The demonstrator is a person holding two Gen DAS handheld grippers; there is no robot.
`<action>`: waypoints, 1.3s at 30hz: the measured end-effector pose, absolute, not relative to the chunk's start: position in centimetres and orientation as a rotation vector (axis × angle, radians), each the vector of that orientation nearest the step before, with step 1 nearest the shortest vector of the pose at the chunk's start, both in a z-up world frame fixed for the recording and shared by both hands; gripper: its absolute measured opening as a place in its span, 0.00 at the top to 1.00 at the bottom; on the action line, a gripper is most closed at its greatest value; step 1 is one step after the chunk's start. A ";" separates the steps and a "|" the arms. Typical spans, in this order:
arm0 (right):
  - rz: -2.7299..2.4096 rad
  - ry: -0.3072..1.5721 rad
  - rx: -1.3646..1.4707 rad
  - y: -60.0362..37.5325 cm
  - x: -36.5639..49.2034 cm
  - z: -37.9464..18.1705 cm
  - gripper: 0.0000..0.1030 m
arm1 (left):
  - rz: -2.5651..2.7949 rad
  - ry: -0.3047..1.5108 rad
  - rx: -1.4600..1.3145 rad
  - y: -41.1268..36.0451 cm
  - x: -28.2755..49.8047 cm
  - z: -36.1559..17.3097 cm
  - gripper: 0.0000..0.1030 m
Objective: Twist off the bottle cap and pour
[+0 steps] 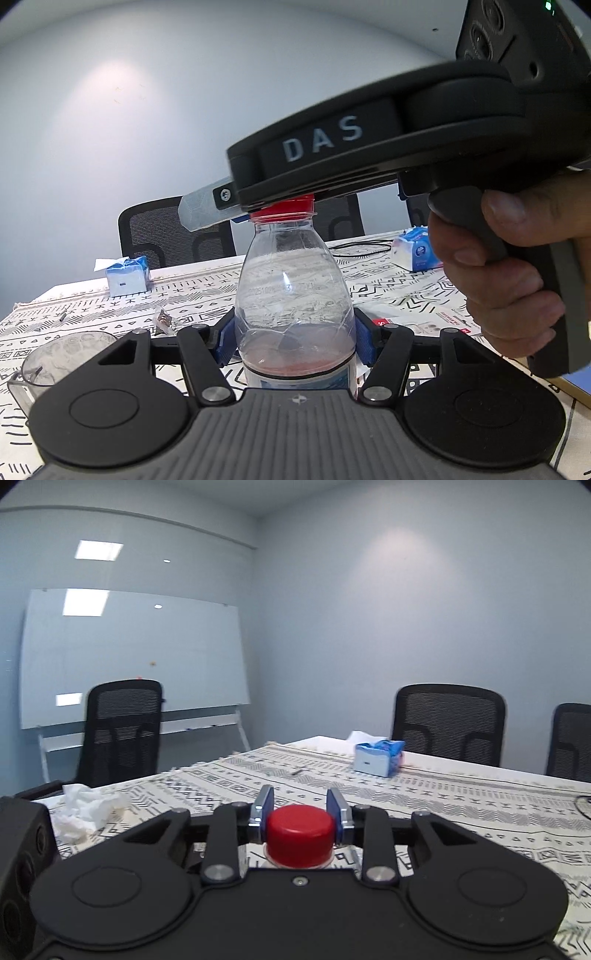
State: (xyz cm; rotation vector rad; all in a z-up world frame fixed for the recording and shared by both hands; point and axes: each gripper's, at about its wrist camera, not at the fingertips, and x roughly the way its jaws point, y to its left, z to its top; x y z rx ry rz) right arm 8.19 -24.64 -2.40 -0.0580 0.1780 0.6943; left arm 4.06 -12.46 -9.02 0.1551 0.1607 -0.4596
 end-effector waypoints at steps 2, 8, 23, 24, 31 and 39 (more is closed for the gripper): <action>0.719 0.174 -0.062 -24.8 8.3 -2.3 0.68 | -0.461 0.160 0.156 -12.5 4.2 -9.1 0.44; 0.830 0.163 -0.028 -26.4 8.7 -2.4 0.68 | -0.490 0.180 0.157 -12.4 4.7 -9.0 0.44; 0.579 0.220 -0.088 -22.2 7.6 -1.1 0.67 | -0.438 0.204 0.165 -13.0 4.7 -9.0 0.43; 0.569 0.221 -0.082 -22.0 7.6 -1.0 0.68 | -0.434 0.203 0.163 -13.0 4.8 -9.0 0.43; 0.577 0.185 -0.098 -21.7 7.2 -1.8 0.70 | -0.444 0.191 0.159 -12.9 4.6 -9.0 0.44; 0.741 0.168 -0.128 -23.3 8.4 -1.8 0.71 | -0.460 0.190 0.163 -12.9 4.8 -9.0 0.44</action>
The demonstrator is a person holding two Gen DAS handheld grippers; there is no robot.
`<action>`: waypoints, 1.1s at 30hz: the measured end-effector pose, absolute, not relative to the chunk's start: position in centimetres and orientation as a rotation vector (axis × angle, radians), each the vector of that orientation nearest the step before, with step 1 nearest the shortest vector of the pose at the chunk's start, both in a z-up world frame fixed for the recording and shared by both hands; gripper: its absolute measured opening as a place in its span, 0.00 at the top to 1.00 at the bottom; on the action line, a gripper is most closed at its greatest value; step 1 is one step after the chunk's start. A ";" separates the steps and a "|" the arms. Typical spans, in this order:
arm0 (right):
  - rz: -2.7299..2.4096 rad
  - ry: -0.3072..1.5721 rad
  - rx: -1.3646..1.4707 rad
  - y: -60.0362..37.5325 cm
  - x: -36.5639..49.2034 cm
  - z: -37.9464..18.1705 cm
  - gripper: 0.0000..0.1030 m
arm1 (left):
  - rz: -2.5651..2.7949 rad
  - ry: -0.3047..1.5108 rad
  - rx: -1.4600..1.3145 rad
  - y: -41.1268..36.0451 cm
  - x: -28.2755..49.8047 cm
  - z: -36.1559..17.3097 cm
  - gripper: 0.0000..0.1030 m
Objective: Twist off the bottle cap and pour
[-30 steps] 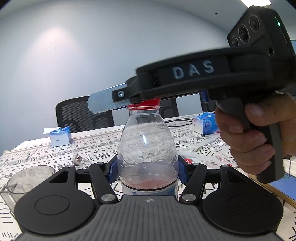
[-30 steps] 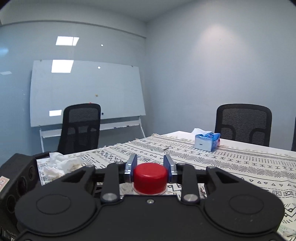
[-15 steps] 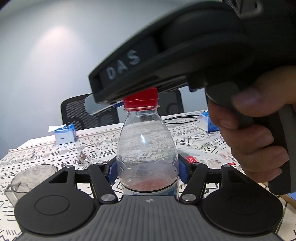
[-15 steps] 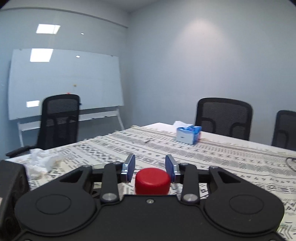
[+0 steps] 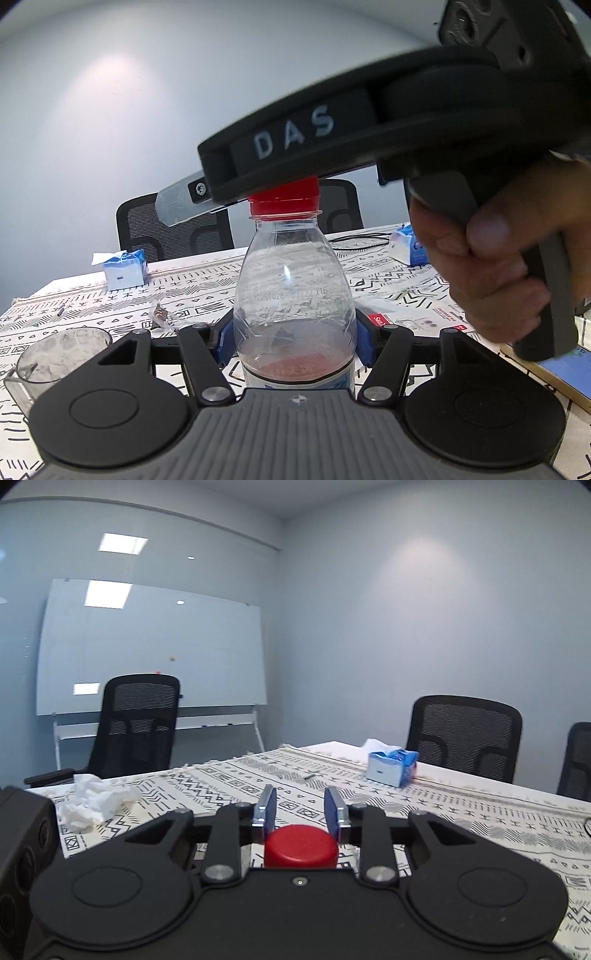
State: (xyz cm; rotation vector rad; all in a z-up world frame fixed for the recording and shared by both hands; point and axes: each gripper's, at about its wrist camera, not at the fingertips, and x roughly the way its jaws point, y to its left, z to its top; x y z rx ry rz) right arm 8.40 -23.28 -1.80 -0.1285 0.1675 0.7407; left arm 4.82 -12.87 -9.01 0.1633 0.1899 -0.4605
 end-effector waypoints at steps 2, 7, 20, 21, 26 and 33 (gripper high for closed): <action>0.723 0.185 -0.113 -23.2 8.3 -1.5 0.68 | -0.455 0.187 0.166 -12.9 4.9 -9.1 0.43; 0.618 0.195 -0.115 -22.4 7.1 -1.7 0.65 | -0.448 0.191 0.156 -12.9 5.2 -9.1 0.43; 0.776 0.124 0.000 -24.7 8.6 -3.6 0.68 | -0.458 0.188 0.139 -12.6 5.3 -9.3 0.44; 0.810 0.119 0.007 -25.0 8.9 -3.7 0.68 | -0.458 0.189 0.135 -12.6 5.4 -9.3 0.44; 0.991 0.116 0.010 -26.4 10.8 -3.7 0.67 | -0.463 0.196 0.118 -12.4 5.6 -9.3 0.44; 0.693 0.151 -0.051 -23.9 7.7 -2.7 0.59 | -0.449 0.188 0.134 -12.7 5.2 -9.3 0.43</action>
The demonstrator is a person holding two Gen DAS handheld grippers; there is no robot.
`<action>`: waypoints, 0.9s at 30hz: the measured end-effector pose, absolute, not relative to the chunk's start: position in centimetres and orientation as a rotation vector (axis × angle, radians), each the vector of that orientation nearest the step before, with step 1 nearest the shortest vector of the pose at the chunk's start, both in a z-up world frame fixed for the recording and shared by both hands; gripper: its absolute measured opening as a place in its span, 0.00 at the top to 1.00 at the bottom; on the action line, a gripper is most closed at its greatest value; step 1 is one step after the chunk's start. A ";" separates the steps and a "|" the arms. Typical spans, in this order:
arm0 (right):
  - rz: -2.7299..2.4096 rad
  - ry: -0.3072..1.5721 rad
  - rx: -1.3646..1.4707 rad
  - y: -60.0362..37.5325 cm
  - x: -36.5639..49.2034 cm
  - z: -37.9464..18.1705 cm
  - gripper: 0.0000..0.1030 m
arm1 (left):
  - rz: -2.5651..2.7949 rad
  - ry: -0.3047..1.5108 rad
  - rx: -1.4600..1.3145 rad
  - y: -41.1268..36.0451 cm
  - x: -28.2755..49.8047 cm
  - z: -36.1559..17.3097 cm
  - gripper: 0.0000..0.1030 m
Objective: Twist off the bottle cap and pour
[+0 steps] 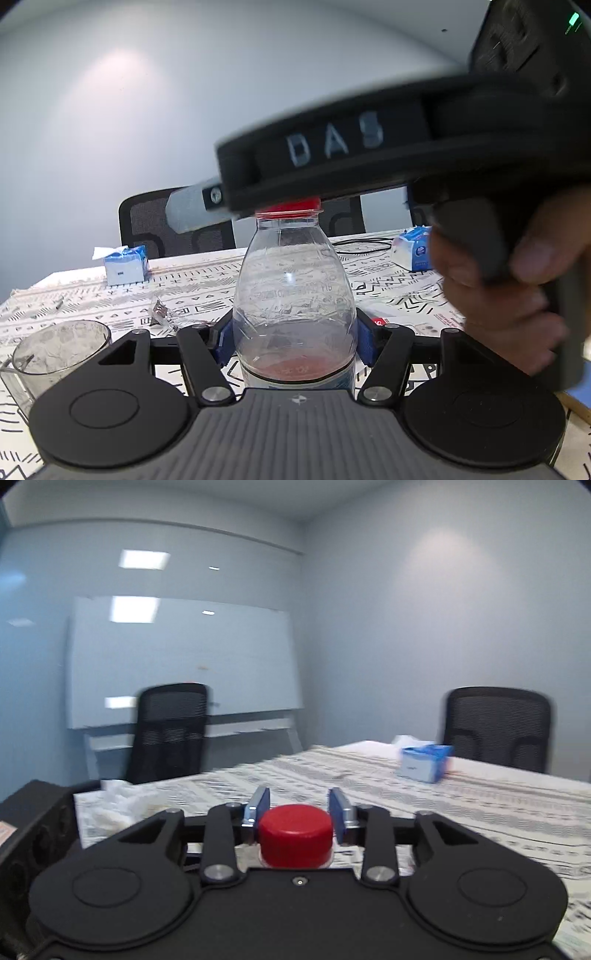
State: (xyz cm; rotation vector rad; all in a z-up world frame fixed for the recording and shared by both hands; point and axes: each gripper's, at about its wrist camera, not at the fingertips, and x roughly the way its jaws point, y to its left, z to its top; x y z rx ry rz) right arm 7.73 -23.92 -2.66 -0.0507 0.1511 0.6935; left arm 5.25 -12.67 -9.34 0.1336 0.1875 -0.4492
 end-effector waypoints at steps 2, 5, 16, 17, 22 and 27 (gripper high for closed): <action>0.611 0.139 -0.052 -23.5 6.7 -2.6 0.59 | -0.446 0.188 0.131 -12.7 5.3 -9.3 0.43; 0.521 0.141 -0.044 -22.9 6.2 -2.6 0.60 | -0.441 0.188 0.134 -12.7 5.3 -9.3 0.43; 0.644 0.116 -0.047 -24.0 7.0 -3.2 0.68 | -0.450 0.194 0.117 -12.4 5.4 -9.3 0.44; 0.669 0.118 -0.048 -24.2 7.2 -3.1 0.68 | -0.451 0.195 0.115 -12.4 5.5 -9.3 0.44; 0.849 0.111 -0.060 -25.7 8.8 -3.1 0.68 | -0.463 0.200 0.111 -12.2 5.8 -9.3 0.44; 1.056 0.117 -0.058 -27.4 11.0 -3.0 0.68 | -0.470 0.202 0.105 -12.2 5.7 -9.4 0.44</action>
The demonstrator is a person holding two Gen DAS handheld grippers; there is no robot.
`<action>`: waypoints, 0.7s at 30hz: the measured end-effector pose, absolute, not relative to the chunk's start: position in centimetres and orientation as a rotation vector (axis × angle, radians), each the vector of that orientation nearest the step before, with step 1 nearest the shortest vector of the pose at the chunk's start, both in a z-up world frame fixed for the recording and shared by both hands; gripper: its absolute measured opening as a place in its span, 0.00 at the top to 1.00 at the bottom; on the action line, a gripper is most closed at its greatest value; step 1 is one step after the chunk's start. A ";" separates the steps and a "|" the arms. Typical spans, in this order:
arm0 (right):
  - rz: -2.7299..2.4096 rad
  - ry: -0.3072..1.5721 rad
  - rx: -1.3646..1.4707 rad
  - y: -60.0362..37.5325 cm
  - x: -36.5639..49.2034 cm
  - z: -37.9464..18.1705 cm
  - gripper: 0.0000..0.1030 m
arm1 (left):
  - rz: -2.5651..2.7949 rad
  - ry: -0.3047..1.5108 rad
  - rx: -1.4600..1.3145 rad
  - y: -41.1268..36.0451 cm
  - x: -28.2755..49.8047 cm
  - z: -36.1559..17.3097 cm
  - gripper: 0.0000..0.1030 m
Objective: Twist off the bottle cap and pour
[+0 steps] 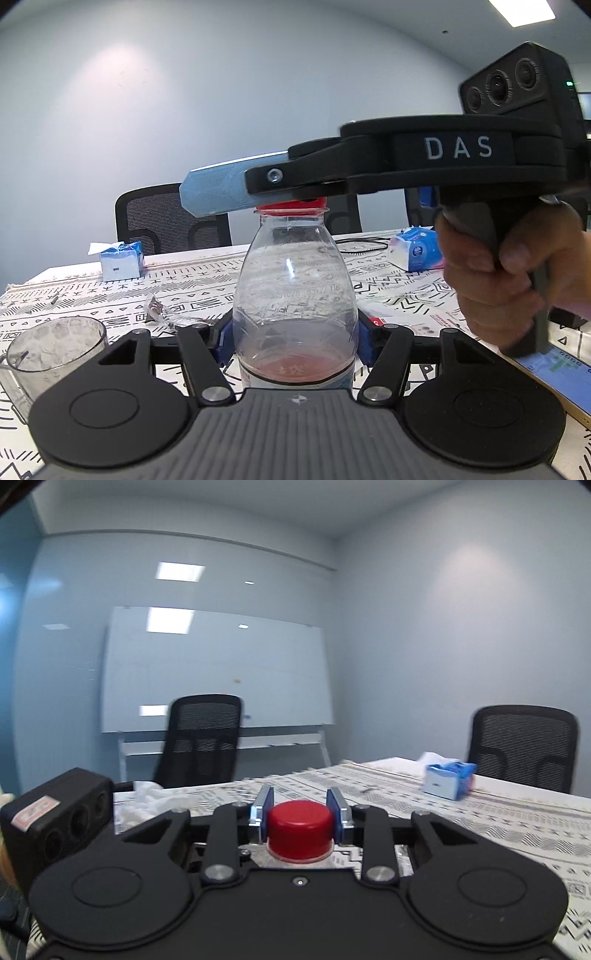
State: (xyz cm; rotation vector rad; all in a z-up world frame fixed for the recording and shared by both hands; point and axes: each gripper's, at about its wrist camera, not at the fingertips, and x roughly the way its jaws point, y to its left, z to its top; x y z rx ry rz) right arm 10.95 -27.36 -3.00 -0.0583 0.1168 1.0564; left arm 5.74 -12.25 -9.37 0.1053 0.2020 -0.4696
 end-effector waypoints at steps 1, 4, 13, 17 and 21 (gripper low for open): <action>1.061 0.126 -0.055 -27.4 11.1 -2.9 0.68 | -0.469 0.202 0.103 -12.2 5.8 -9.4 0.44; 0.992 0.170 -0.039 -26.6 10.5 -2.3 0.67 | -0.465 0.203 0.097 -12.1 5.8 -9.4 0.43; 0.478 0.170 -0.053 -21.7 5.6 -1.2 0.45 | -0.443 0.198 0.114 -12.4 5.6 -9.5 0.43; 0.465 0.166 -0.051 -21.4 5.6 -1.8 0.68 | -0.439 0.200 0.111 -12.3 5.7 -9.4 0.43; 0.536 0.125 -0.036 -22.6 5.6 -2.7 0.68 | -0.445 0.198 0.117 -12.3 5.4 -9.3 0.44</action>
